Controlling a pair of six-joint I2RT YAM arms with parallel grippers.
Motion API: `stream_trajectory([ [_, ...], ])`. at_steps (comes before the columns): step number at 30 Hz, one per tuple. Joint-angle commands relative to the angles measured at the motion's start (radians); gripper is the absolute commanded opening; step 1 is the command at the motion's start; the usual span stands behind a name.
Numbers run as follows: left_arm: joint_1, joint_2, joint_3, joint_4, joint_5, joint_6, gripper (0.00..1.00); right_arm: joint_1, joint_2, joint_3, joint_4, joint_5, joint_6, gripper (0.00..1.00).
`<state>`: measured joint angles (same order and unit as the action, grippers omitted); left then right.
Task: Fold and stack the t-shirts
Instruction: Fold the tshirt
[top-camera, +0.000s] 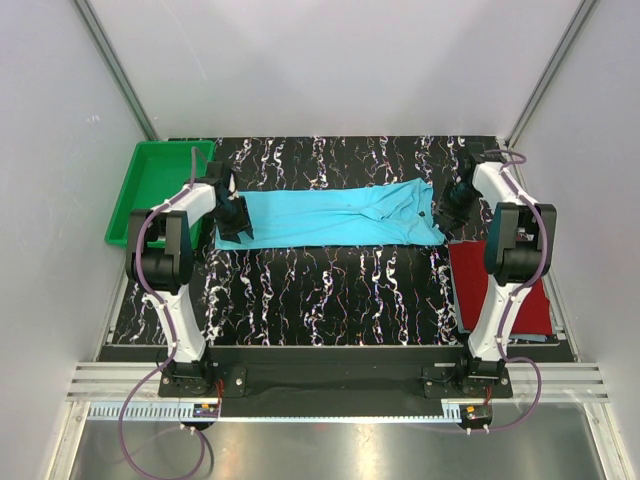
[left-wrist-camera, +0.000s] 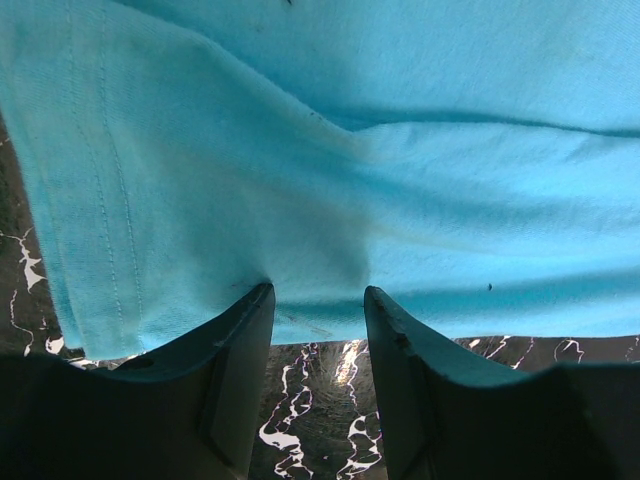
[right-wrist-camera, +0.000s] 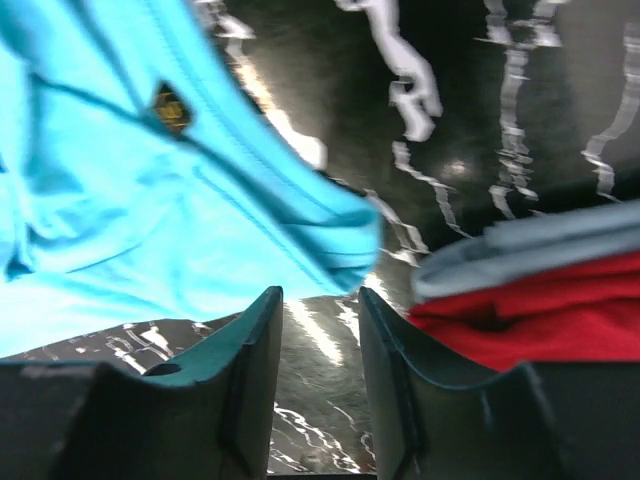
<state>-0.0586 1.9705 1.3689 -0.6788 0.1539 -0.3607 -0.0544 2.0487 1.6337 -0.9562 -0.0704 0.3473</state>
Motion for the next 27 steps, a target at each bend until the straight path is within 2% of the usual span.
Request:
stream_trajectory([
  [1,-0.004,0.03,0.009,-0.001,-0.01,0.028,0.48,0.027,-0.006,-0.005,0.042,-0.092,-0.007,0.45],
  [9,-0.006,0.024,0.006,-0.007,-0.013,0.035,0.48,0.027,0.082,0.012,0.031,-0.029,-0.034,0.49],
  [13,-0.006,0.027,0.006,-0.008,-0.011,0.035,0.48,0.027,0.108,0.002,0.03,-0.006,-0.047,0.48],
  [15,-0.006,0.027,0.002,-0.008,-0.014,0.037,0.48,0.027,0.114,-0.001,0.024,0.029,-0.047,0.39],
  [16,-0.007,0.028,0.001,-0.008,-0.016,0.039,0.48,0.027,0.117,-0.003,0.024,0.044,-0.045,0.24],
  [17,-0.006,0.028,-0.001,-0.008,-0.016,0.04,0.48,0.027,0.117,-0.003,0.02,0.093,-0.041,0.17],
  [20,-0.003,0.033,-0.011,-0.011,-0.024,0.042,0.48,0.016,0.114,-0.005,0.008,0.185,-0.033,0.08],
  [27,0.0,0.031,-0.033,-0.013,-0.051,0.071,0.48,-0.005,0.085,-0.038,0.002,0.268,-0.036,0.04],
])
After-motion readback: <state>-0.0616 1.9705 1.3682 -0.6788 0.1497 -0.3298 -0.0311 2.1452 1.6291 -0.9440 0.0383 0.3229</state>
